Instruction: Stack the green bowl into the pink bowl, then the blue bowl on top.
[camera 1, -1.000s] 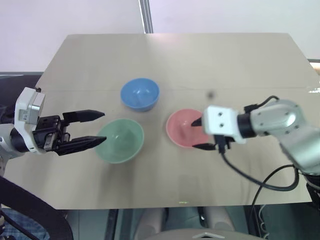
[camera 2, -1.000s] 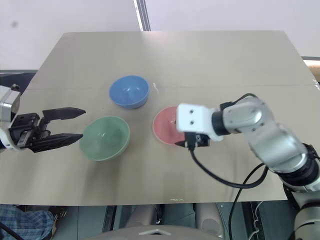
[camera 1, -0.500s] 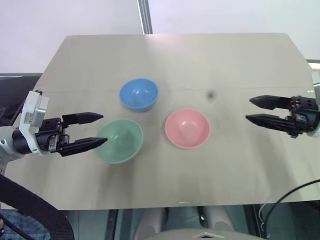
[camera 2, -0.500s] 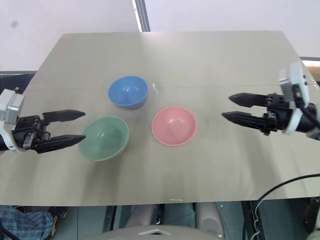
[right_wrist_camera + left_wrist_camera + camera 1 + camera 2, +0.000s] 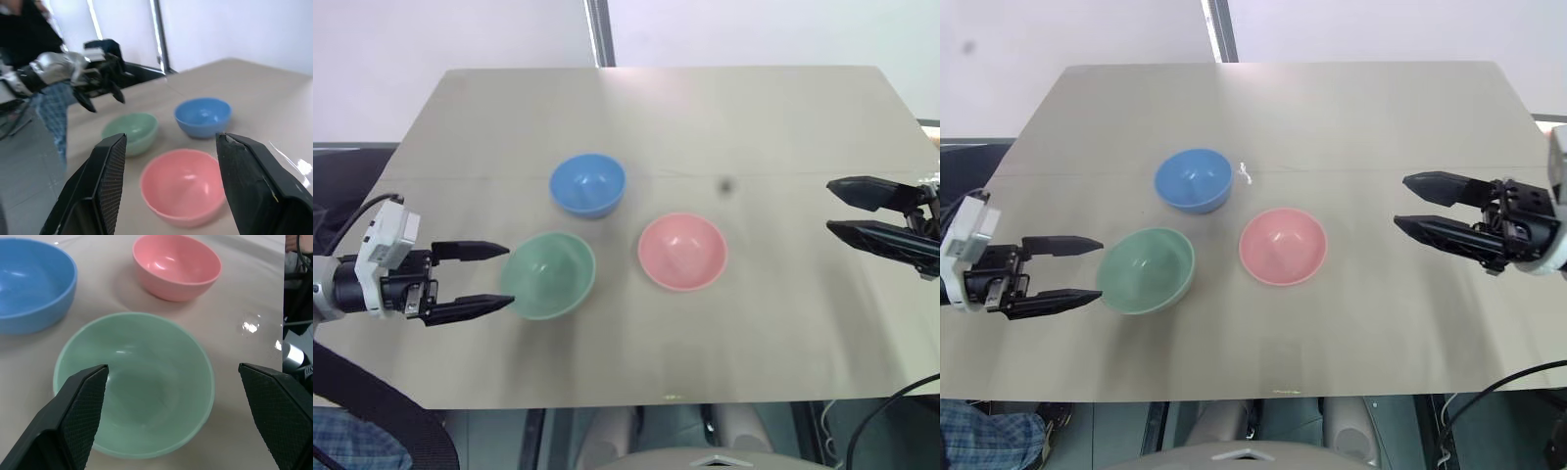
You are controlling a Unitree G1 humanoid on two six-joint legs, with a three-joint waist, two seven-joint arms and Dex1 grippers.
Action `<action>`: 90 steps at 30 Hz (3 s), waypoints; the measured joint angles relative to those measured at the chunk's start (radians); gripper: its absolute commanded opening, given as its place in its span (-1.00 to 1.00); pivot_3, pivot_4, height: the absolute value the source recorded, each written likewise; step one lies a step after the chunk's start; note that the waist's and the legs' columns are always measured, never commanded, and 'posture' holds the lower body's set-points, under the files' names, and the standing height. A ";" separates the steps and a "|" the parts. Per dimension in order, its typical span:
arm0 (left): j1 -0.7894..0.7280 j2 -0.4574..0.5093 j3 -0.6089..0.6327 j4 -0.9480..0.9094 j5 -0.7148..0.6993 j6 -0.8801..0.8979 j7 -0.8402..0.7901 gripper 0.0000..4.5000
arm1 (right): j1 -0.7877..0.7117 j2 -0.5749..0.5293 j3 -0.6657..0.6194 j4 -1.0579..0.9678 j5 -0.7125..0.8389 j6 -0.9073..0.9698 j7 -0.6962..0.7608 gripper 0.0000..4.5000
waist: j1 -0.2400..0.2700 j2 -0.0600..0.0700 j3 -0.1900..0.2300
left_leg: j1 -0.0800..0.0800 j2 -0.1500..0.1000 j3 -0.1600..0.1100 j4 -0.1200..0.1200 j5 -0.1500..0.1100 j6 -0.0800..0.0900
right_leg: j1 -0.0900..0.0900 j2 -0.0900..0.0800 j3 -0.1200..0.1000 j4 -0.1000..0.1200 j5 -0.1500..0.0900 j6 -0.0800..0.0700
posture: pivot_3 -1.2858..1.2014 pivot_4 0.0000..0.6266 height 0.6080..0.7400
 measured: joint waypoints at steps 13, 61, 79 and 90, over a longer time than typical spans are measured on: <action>0.003 0.012 -0.153 -0.010 0.126 -0.126 -0.015 1.00 | 0.109 -0.065 0.021 -0.019 -0.010 -0.138 0.048 0.42 | 0.001 0.000 0.000 | 0.001 0.000 0.000 0.000 0.000 0.000 | 0.001 0.000 0.000 0.000 0.000 0.000 | 0.03 -0.52 1.00; -0.208 0.098 -0.465 0.093 0.428 -0.400 -0.055 -0.79 | 0.293 -0.203 0.149 -0.097 -0.285 -0.456 0.218 0.44 | 0.001 -0.001 0.000 | 0.010 -0.001 0.001 0.000 0.000 0.001 | 0.011 0.002 0.000 0.000 0.000 0.000 | 0.03 -0.52 1.00; -0.678 0.098 -0.569 0.232 0.482 -0.575 -0.090 -0.99 | 0.290 -0.204 0.172 -0.091 -0.292 -0.461 0.198 0.44 | 0.001 -0.004 0.002 | 0.026 0.001 0.003 -0.001 -0.002 0.004 | 0.027 0.005 0.001 -0.003 0.000 -0.001 | 0.03 -0.52 1.00; -0.940 0.057 -0.945 0.162 0.331 -0.843 -0.099 -0.99 | 0.276 -0.200 0.191 -0.077 -0.303 -0.481 0.189 0.44 | 0.001 -0.005 0.003 | 0.023 0.001 0.001 0.000 -0.002 0.003 | 0.025 0.005 0.000 -0.005 0.000 -0.001 | 0.03 -0.52 1.00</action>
